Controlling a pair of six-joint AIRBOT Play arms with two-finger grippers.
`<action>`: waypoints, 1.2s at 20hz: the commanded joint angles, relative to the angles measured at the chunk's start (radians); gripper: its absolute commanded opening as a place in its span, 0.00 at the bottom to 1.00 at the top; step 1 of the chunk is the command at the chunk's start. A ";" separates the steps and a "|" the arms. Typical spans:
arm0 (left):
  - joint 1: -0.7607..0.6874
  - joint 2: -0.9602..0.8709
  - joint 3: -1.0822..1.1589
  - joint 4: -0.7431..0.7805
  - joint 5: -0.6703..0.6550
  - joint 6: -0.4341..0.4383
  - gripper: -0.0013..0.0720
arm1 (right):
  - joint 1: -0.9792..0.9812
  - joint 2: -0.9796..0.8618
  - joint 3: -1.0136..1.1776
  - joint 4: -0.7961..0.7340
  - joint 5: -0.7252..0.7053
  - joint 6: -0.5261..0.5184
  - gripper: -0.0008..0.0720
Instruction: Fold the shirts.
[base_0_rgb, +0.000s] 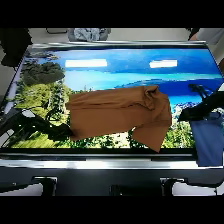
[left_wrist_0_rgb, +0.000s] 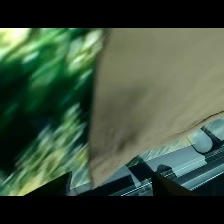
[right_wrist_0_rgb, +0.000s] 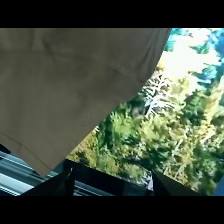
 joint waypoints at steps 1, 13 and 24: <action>-0.069 0.001 -0.019 0.004 0.124 -0.058 0.78 | -0.001 0.015 -0.082 -0.032 -0.044 -0.013 0.78; -0.125 0.049 -0.018 0.005 0.174 -0.077 0.06 | -0.002 0.003 -0.241 0.138 -0.384 -0.039 0.79; -0.119 0.119 0.023 0.028 0.177 -0.024 0.06 | -0.001 -0.117 -0.219 0.293 -0.418 -0.034 0.07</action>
